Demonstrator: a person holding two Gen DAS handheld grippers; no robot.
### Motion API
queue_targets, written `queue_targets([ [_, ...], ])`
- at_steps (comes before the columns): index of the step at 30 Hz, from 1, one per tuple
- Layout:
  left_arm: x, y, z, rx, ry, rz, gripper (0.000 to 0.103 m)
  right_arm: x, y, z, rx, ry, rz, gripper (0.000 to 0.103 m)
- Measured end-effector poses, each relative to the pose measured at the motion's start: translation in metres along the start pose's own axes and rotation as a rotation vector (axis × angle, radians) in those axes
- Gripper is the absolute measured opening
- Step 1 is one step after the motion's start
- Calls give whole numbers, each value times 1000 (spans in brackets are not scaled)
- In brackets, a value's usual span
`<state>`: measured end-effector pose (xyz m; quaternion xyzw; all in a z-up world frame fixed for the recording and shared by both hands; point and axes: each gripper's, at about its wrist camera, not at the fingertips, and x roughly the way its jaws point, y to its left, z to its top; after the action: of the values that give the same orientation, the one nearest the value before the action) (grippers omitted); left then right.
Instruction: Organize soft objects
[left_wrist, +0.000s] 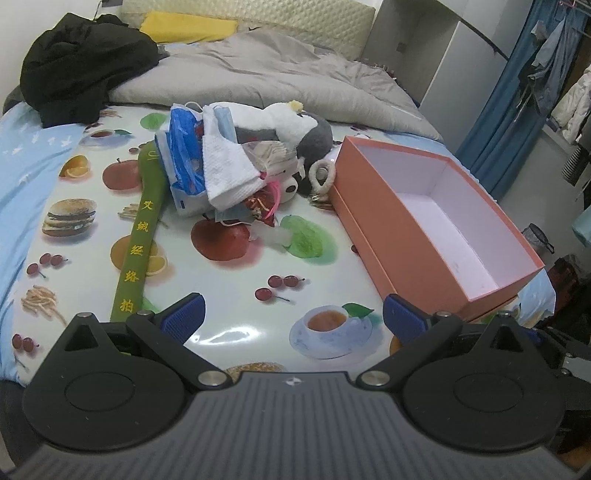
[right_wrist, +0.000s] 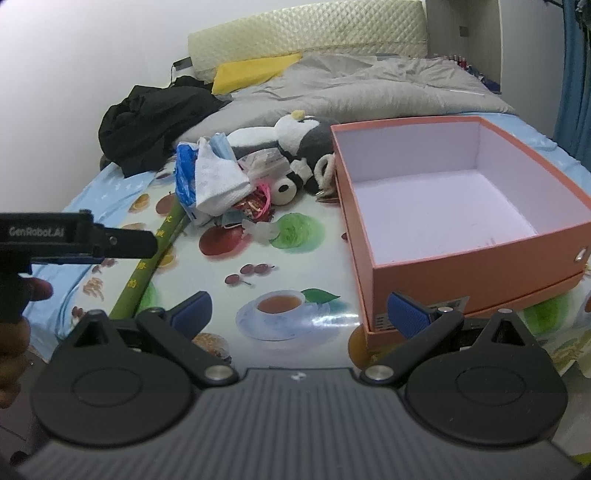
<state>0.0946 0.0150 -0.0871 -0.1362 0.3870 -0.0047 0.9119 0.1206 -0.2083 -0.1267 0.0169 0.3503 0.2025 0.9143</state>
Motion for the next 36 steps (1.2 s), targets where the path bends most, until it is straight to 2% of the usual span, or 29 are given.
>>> queue_targets([
  [18, 48, 20, 22, -5, -16, -6, 102, 51, 13, 8, -64, 26, 47, 103],
  [22, 61, 32, 27, -33, -29, -8, 94, 69, 16, 13, -76, 33, 87, 103],
  [24, 68, 38, 32, -47, -33, -6, 88, 76, 23, 16, -105, 6, 70, 103],
  [28, 80, 51, 44, -65, -48, 3, 79, 94, 35, 23, -160, 8, 55, 102],
  [31, 89, 61, 50, -76, -48, -1, 75, 107, 38, 31, -157, 20, 82, 101],
  [34, 100, 70, 56, -83, -48, -6, 74, 114, 49, 36, -219, 1, 49, 101],
  [36, 110, 76, 62, -93, -46, -10, 70, 123, 54, 40, -235, 2, 61, 101],
])
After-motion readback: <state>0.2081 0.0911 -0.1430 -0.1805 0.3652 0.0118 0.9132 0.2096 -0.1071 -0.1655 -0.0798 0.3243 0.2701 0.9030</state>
